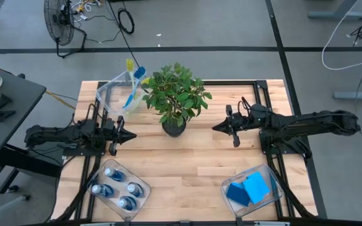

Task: Pick & Place Kitchen Sink Supplies
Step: Return to Home Position

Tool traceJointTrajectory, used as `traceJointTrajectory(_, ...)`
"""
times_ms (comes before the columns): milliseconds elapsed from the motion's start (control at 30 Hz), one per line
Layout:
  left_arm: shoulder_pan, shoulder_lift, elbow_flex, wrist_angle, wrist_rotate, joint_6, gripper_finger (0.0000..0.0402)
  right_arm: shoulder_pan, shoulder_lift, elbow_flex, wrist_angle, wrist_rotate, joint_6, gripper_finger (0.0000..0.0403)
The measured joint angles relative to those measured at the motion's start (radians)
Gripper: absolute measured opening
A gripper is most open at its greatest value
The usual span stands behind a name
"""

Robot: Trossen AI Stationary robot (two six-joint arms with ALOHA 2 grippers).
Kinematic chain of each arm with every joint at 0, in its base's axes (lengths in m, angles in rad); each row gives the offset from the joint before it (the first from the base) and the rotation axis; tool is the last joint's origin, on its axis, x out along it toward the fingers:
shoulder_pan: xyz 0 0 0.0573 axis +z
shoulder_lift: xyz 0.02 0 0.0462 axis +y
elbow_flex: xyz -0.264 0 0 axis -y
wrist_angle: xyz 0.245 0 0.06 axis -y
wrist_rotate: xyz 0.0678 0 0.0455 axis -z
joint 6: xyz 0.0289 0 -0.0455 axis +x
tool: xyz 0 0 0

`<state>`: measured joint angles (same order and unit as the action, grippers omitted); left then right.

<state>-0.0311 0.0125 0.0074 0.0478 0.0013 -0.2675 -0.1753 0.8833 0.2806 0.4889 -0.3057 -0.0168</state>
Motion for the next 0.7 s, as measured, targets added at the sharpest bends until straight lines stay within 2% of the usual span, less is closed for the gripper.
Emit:
traceJointTrajectory(200, 0.0, 0.0, 0.0, 0.0, 0.0, 0.0, 0.0007, 0.0, -0.085, -0.096, -0.003, 0.0, 0.08, 0.0009)
traceJointTrajectory(467, 0.0, 0.0, 0.0, 0.0, 0.0, 0.0, 0.0007, 0.035, -0.223, -0.199, -0.003, 0.008, 0.012, 0.0009)
traceJointTrajectory(700, 0.0, 0.0, 0.0, 0.0, 0.0, 0.0, 0.0007, 0.082, -0.303, -0.267, -0.046, 0.142, 0.019, 0.0009)
